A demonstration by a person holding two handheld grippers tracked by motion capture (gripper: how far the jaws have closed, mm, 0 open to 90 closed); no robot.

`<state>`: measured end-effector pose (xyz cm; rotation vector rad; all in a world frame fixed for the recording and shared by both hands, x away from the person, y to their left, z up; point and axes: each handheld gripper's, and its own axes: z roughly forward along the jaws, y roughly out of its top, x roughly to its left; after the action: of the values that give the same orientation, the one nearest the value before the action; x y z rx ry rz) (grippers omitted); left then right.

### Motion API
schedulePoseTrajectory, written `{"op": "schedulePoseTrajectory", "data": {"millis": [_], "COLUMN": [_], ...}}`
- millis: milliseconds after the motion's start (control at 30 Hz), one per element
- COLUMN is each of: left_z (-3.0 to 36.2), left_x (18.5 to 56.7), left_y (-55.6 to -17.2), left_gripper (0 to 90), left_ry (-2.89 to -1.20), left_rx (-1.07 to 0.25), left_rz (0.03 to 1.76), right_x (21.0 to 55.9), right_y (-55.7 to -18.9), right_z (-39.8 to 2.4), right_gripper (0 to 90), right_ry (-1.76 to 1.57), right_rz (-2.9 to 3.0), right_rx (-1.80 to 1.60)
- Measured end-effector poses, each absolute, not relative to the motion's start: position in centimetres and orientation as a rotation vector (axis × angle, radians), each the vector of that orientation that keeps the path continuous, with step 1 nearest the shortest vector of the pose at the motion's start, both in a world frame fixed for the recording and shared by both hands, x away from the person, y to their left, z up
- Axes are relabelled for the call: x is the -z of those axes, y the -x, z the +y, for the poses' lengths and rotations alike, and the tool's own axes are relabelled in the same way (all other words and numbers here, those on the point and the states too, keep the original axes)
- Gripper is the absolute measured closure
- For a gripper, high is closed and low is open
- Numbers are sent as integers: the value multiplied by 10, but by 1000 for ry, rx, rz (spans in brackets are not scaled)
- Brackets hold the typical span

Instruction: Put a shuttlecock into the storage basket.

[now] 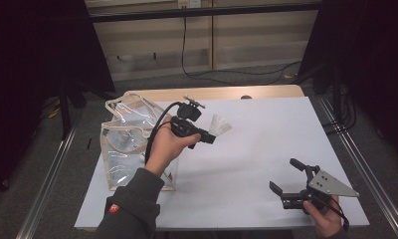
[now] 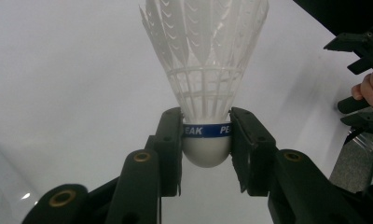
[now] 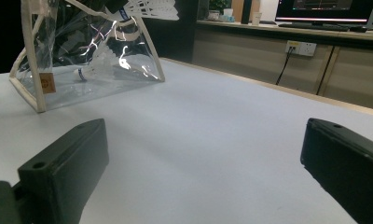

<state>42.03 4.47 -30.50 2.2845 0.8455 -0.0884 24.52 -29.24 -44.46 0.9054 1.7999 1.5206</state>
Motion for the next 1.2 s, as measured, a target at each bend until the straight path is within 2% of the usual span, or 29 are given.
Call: {"op": "schedulePoseTrajectory", "data": {"millis": [1200], "left_z": [61], "left_x": [278], "left_y": [-429], "left_gripper": [656], "left_ry": [-2262], "left_rx": [74], "left_rz": [871], "right_x": [445], "right_y": [-245], "right_z": [-292], "right_gripper": [6], "right_ry": [-908], "right_rz": [1806], "right_rx": [-1522]}}
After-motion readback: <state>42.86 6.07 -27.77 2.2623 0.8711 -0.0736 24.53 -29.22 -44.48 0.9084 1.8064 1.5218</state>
